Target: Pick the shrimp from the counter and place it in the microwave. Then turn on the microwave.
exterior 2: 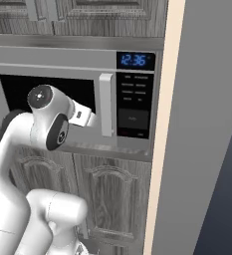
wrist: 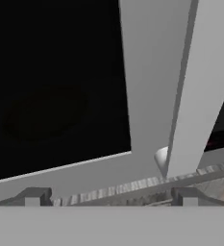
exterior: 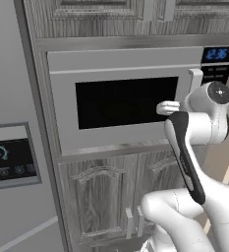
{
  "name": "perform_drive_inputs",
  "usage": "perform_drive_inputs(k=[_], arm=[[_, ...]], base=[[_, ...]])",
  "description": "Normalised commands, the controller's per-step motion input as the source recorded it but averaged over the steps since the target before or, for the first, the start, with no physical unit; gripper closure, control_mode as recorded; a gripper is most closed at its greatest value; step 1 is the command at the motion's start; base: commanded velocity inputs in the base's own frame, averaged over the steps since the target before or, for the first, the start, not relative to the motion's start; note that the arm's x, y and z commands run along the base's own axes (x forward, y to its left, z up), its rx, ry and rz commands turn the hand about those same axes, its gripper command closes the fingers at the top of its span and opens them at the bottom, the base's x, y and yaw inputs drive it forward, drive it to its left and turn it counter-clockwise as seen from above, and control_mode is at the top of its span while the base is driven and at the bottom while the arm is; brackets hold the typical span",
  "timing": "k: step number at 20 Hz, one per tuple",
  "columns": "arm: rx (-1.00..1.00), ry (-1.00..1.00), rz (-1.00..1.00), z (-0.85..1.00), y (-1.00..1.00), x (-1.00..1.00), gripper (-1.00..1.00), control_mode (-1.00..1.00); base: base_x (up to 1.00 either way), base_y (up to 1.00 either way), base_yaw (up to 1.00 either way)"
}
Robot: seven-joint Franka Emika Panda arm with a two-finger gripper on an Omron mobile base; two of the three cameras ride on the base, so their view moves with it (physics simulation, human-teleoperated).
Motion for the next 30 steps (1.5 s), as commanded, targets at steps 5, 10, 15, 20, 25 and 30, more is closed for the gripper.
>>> perform_drive_inputs(k=[5,10,15,20,25,30], arm=[[0.0,0.0,0.0,0.11,-0.4,-0.13,-1.0,-1.0],[0.0,0.0,0.02,0.07,-0.37,-0.02,-1.0,-1.0],[0.0,0.0,0.04,0.03,-0.33,0.02,-1.0,-1.0],[0.0,0.0,0.09,0.0,-0.23,0.17,-1.0,-1.0],[0.0,0.0,0.1,0.0,-0.1,0.31,-1.0,-1.0],[0.0,0.0,0.11,0.0,-0.01,0.38,-1.0,-1.0]], base=[[0.0,0.0,0.0],[0.0,0.0,0.0],[0.0,0.0,0.0],[0.0,0.0,0.0],[0.0,0.0,0.0],[0.0,0.0,0.0]])
